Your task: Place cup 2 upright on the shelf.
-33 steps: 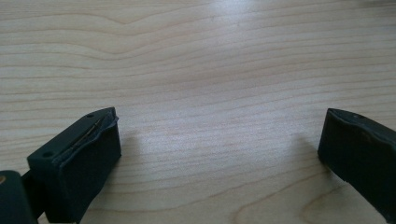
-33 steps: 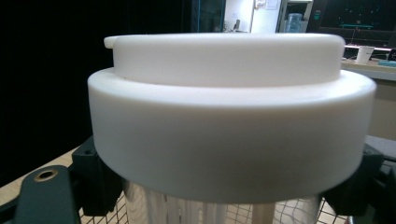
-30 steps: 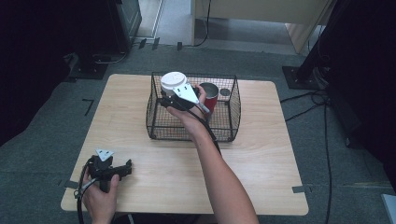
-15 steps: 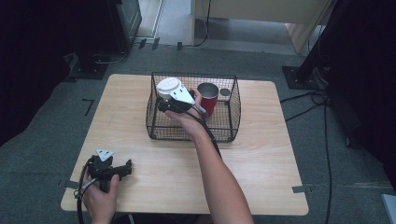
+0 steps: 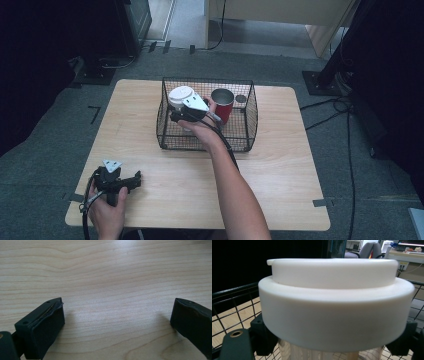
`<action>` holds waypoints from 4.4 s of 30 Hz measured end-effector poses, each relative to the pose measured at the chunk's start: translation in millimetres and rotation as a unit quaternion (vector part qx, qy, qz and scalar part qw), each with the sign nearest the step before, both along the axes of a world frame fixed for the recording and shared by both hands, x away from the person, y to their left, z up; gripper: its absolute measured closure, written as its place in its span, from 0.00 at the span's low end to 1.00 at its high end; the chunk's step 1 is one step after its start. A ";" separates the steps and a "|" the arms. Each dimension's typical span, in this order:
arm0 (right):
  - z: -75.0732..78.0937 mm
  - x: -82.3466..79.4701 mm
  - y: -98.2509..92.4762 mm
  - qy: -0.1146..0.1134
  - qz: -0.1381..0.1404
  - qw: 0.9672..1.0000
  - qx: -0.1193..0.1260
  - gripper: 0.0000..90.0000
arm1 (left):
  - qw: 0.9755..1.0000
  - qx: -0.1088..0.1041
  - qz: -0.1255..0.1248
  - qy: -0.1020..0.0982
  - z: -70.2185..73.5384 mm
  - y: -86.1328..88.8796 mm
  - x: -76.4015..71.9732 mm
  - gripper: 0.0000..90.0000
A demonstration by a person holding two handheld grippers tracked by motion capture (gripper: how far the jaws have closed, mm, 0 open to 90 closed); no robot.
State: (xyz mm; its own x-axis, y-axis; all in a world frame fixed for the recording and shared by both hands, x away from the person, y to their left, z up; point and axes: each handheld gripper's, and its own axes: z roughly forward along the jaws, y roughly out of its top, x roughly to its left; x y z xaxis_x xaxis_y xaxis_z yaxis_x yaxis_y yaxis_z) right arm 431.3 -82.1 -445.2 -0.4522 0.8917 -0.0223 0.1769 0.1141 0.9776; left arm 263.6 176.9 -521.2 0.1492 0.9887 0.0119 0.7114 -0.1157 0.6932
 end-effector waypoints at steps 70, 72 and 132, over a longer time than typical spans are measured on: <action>67.3 -75.7 -75.5 -0.063 0.001 0.998 0.010 0.00 | 1.000 0.000 0.000 0.000 0.0 -0.1 0.0 0.00; 66.0 -79.9 -81.9 -0.063 -0.004 0.998 0.009 0.00 | 1.000 0.000 0.001 0.000 0.0 -0.1 0.1 0.00; -50.8 -180.6 -257.2 0.023 -0.155 0.988 0.015 0.00 | 1.000 0.001 0.000 0.000 -0.1 0.0 0.0 0.00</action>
